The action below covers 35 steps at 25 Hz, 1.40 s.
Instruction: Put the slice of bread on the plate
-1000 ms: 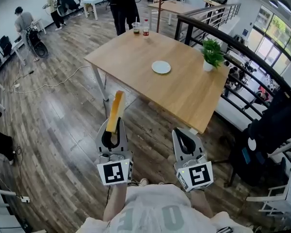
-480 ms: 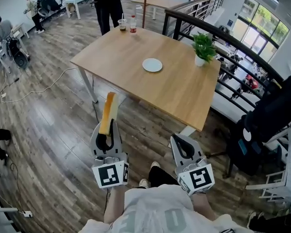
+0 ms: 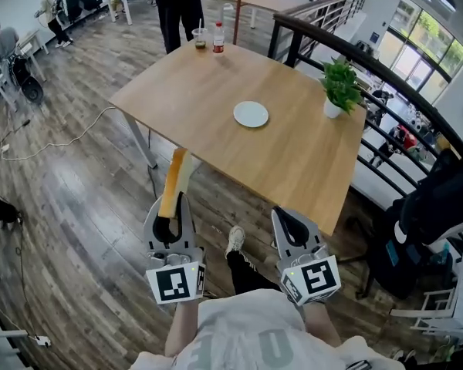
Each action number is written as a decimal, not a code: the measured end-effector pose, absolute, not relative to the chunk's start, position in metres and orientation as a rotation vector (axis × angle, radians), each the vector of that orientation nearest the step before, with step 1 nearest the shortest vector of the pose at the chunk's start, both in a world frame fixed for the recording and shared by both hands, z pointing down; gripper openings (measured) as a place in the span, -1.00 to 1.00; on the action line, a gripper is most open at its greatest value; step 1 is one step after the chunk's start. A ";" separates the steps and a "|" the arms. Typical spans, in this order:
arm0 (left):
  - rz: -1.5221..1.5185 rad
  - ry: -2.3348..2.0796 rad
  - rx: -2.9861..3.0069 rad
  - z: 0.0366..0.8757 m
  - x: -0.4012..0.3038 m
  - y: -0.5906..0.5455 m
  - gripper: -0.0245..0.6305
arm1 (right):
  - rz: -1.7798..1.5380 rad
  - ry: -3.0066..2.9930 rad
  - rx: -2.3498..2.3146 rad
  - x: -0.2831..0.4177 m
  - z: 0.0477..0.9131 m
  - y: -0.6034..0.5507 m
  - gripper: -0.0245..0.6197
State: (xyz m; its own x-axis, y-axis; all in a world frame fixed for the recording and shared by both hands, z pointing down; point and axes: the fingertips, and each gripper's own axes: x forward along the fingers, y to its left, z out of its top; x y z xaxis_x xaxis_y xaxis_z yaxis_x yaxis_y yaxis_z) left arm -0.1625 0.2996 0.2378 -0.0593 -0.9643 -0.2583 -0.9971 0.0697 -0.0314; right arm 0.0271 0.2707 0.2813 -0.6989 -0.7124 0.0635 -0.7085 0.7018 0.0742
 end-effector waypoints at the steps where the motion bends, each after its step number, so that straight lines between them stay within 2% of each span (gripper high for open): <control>1: 0.236 2.132 -1.978 0.237 -0.168 0.283 -0.68 | -0.080 -2.831 1.169 0.021 0.280 0.252 -0.89; 11: 0.135 2.189 -1.828 0.210 -0.219 0.102 -0.68 | -0.169 -2.853 1.072 -0.029 0.253 0.037 -0.89; 17: 0.113 2.088 -1.858 0.195 -0.218 0.003 -0.68 | -0.120 -2.834 1.115 -0.022 0.269 -0.044 -0.89; 22: 0.083 2.024 -1.945 0.191 -0.204 -0.053 -0.68 | 0.057 -2.815 1.222 0.001 0.283 -0.080 -0.89; 35: 0.064 1.869 -2.287 0.219 -0.154 -0.123 -0.68 | 0.167 -2.786 1.296 0.003 0.296 -0.116 -0.89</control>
State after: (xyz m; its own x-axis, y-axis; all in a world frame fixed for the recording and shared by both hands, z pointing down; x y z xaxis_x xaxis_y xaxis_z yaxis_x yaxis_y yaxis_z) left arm -0.1538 -0.1232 0.2192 0.2053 -0.9670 -0.1511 -0.9750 -0.1887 -0.1169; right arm 0.0032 -0.1162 0.2965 -0.6434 -0.7585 0.1036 -0.7654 0.6396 -0.0713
